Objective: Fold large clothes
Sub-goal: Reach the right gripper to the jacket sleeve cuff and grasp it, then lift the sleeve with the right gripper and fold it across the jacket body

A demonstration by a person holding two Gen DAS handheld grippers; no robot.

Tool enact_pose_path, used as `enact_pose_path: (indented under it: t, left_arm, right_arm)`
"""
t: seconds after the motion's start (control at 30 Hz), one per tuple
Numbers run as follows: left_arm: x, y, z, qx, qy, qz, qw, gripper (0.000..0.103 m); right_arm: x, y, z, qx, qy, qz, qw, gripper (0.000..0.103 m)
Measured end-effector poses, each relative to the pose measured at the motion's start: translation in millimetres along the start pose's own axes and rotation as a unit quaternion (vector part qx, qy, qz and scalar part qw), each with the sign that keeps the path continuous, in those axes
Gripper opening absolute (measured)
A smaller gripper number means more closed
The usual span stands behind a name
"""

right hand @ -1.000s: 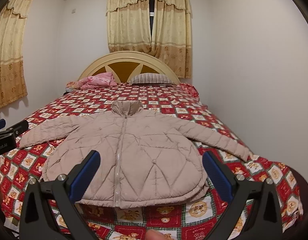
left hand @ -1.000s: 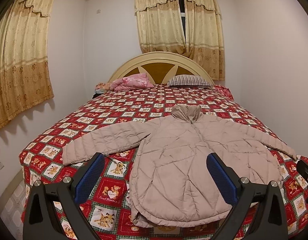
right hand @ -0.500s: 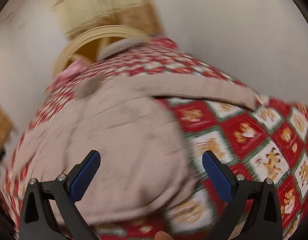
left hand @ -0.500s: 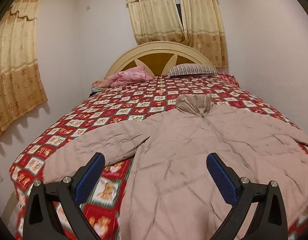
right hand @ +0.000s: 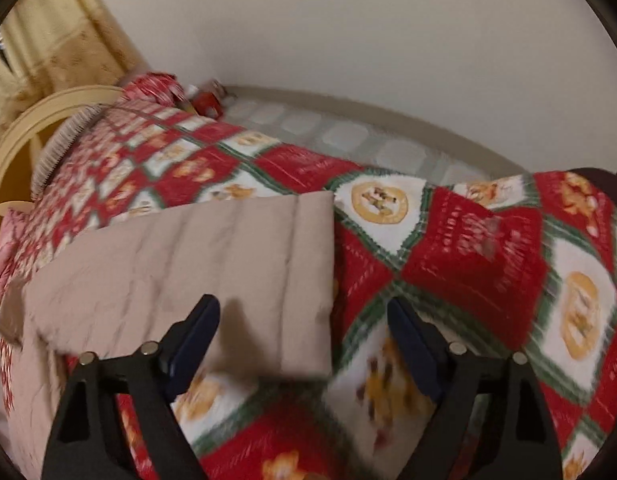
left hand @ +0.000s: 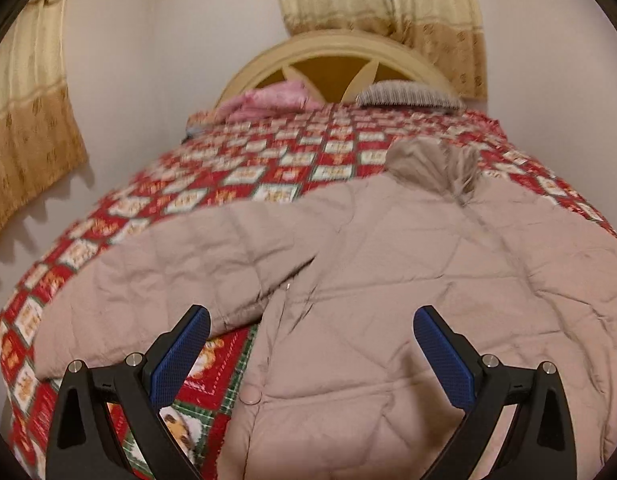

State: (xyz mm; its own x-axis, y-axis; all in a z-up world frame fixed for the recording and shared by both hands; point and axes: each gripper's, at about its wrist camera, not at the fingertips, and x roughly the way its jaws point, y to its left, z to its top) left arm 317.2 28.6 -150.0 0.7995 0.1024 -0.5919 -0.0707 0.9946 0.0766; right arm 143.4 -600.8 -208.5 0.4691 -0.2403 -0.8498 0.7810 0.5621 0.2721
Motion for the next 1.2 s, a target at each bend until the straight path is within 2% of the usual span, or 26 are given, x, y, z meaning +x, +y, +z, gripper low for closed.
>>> enact_pose_path:
  t: [0.07, 0.1, 0.13, 0.27, 0.3, 0.33, 0.4, 0.43, 0.57, 0.7, 0.87, 1.2]
  left_arm:
    - [10, 1, -5, -0.002, 0.015, -0.001, 0.9999, 0.102]
    - [13, 2, -8, -0.004, 0.02, -0.002, 0.9998, 0.102]
    - [14, 3, -9, -0.006, 0.022, -0.003, 0.9997, 0.102]
    - [14, 5, -10, -0.014, 0.022, -0.012, 0.9996, 0.102]
    - [12, 5, -10, -0.014, 0.021, -0.014, 0.9996, 0.102]
    - [10, 5, -9, -0.013, 0.02, -0.017, 0.9996, 0.102]
    - [3, 5, -6, -0.014, 0.016, -0.024, 0.9995, 0.102]
    - [-2, 6, -4, -0.014, 0.01, -0.028, 0.9995, 0.102]
    - [-19, 11, 4, -0.021, -0.008, -0.041, 0.9989, 0.102]
    - [-33, 16, 9, -0.027, -0.02, -0.055, 0.9979, 0.102]
    - [-46, 20, 11, -0.029, -0.032, -0.064, 0.997, 0.102]
    - [-55, 35, 8, -0.035, -0.043, -0.062, 0.9966, 0.102]
  right_arm:
    - [10, 2, 2, -0.005, 0.016, 0.004, 1.0, 0.08]
    - [10, 5, 2, -0.016, 0.009, -0.003, 1.0, 0.076]
    - [9, 11, 2, -0.034, 0.005, -0.003, 0.999, 0.064]
    - [8, 27, 4, -0.092, 0.005, -0.004, 0.996, 0.036]
    - [6, 31, 6, -0.106, 0.007, 0.001, 0.994, 0.022]
    - [4, 34, 8, -0.115, 0.008, -0.001, 0.993, 0.016]
    - [-5, 40, 12, -0.131, 0.001, -0.007, 0.991, 0.012]
    - [-10, 46, 16, -0.158, -0.009, 0.001, 0.987, 0.012]
    - [-46, 74, 32, -0.196, -0.063, -0.013, 0.979, 0.012]
    - [-90, 115, 40, -0.24, -0.125, -0.017, 0.962, 0.012]
    - [-132, 180, 34, -0.31, -0.193, -0.019, 0.931, 0.012]
    - [-159, 281, -12, -0.407, -0.248, 0.016, 0.879, 0.011]
